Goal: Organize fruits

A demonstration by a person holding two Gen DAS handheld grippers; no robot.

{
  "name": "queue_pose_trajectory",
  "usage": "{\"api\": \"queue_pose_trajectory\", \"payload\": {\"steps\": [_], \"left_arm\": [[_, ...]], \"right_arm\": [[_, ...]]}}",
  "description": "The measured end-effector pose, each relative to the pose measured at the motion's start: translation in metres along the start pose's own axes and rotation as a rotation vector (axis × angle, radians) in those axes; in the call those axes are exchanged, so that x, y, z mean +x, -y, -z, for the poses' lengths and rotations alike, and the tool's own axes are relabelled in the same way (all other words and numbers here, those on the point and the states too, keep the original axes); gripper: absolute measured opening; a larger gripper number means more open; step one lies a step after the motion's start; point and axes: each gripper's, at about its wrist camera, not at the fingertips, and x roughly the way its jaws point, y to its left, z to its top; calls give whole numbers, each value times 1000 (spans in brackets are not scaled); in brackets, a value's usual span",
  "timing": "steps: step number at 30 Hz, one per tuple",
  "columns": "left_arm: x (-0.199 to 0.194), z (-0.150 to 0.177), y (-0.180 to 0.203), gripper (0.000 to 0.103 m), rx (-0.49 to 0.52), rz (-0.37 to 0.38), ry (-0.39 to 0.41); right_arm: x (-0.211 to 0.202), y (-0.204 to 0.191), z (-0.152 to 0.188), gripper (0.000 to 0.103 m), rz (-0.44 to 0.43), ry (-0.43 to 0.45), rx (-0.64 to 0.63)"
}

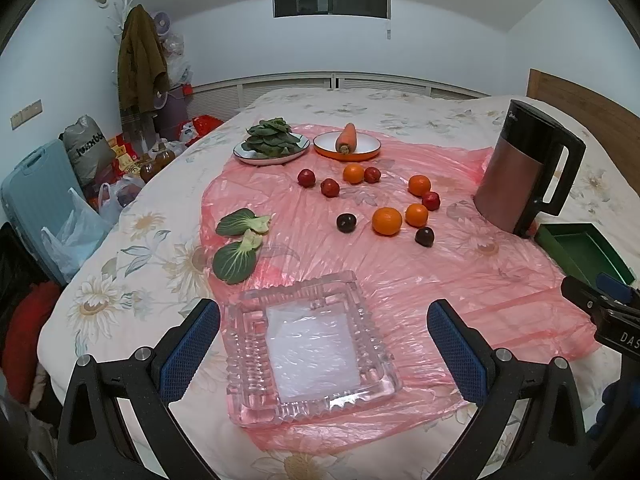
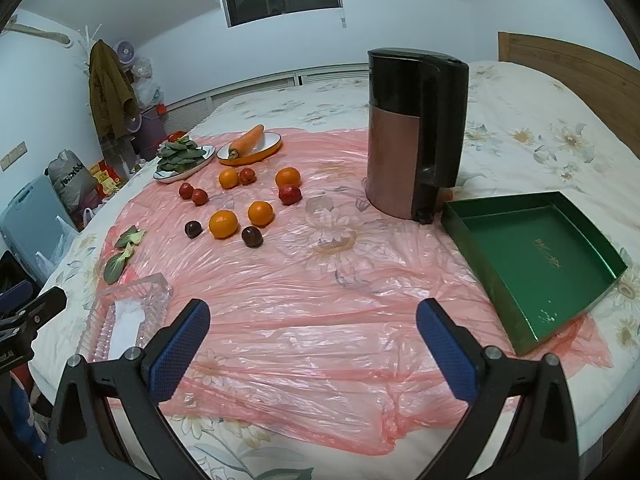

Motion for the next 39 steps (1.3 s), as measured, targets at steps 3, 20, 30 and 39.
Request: {"api": "queue_pose_trajectory", "payload": {"steps": [3, 20, 30, 39], "left_arm": [[3, 0, -1, 102, 1, 1, -2], [12, 1, -11, 102, -5, -4, -12], [15, 1, -11, 102, -4, 6, -24], [19, 2, -7, 102, -4, 5, -36]], "right_arm": [[0, 0, -1, 103, -3, -4, -4], [-1, -1, 0, 103, -2, -5, -7], [1, 0, 2, 103, 3, -6, -15], [8, 2, 6, 103, 6, -20, -18]]}}
